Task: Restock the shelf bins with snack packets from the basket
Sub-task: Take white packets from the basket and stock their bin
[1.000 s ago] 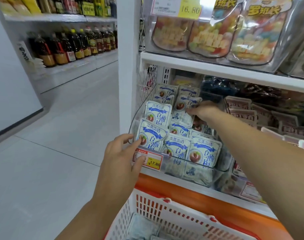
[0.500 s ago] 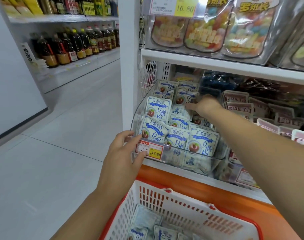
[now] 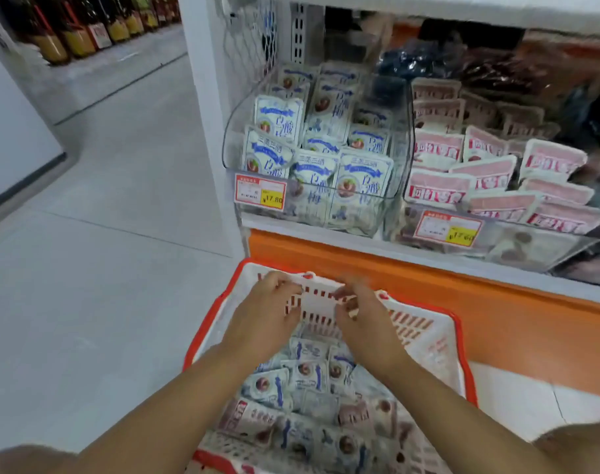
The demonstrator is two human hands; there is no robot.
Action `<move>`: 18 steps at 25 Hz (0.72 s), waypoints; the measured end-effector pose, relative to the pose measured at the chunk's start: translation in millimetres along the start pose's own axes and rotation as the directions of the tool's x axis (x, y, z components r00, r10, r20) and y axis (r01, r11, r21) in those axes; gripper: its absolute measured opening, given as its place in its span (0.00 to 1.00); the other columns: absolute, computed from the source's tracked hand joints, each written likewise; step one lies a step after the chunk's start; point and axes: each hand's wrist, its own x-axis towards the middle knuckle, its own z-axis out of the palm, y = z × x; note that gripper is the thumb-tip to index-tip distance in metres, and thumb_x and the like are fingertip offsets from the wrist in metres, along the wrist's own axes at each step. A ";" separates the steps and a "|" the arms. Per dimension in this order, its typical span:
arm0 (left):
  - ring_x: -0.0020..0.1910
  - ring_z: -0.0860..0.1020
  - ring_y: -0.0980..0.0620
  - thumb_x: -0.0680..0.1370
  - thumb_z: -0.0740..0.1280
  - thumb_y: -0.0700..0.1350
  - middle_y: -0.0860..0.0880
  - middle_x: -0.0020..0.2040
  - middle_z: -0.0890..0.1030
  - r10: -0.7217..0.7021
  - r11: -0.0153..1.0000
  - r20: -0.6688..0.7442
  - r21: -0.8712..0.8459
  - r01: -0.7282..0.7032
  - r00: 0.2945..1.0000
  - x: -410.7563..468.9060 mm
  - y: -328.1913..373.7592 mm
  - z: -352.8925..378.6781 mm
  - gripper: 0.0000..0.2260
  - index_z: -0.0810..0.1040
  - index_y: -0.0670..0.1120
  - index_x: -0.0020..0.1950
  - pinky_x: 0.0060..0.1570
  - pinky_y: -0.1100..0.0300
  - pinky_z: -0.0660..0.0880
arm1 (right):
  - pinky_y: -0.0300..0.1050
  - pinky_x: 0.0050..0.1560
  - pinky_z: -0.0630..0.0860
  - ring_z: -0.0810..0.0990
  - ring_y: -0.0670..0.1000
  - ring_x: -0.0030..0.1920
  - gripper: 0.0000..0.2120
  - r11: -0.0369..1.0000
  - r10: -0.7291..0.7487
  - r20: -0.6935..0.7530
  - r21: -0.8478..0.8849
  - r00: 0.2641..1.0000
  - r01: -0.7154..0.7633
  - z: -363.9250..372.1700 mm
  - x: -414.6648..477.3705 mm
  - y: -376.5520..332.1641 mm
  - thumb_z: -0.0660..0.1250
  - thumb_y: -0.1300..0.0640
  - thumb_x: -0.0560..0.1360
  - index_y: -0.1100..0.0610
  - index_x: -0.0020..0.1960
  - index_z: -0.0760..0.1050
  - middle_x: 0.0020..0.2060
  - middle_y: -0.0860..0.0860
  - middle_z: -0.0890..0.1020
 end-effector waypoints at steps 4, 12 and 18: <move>0.66 0.70 0.53 0.80 0.64 0.47 0.49 0.69 0.69 -0.189 0.982 0.447 0.073 0.174 0.874 -32.1 -25.8 60.3 0.17 0.73 0.49 0.69 0.65 0.63 0.67 | 0.41 0.46 0.73 0.78 0.50 0.50 0.23 0.799 0.587 0.409 -0.434 0.699 -0.416 24.6 -32.3 124.1 0.60 0.57 0.81 0.55 0.75 0.61 0.66 0.54 0.72; 0.67 0.72 0.45 0.81 0.64 0.46 0.44 0.73 0.67 -0.361 0.913 0.667 0.111 0.393 0.652 -47.2 -46.3 129.3 0.24 0.64 0.48 0.76 0.65 0.57 0.68 | 0.51 0.70 0.65 0.65 0.57 0.73 0.29 0.816 0.573 0.563 -0.462 0.595 -0.348 83.0 -51.5 189.8 0.60 0.54 0.80 0.57 0.78 0.55 0.75 0.56 0.63; 0.54 0.79 0.48 0.80 0.66 0.46 0.45 0.68 0.73 -0.424 0.833 0.651 0.009 0.553 0.629 -48.8 -50.5 133.1 0.24 0.65 0.49 0.75 0.48 0.61 0.74 | 0.41 0.37 0.67 0.71 0.46 0.35 0.12 0.808 0.590 0.314 -0.220 0.744 -0.547 85.0 -49.9 183.0 0.65 0.53 0.79 0.54 0.38 0.68 0.34 0.49 0.72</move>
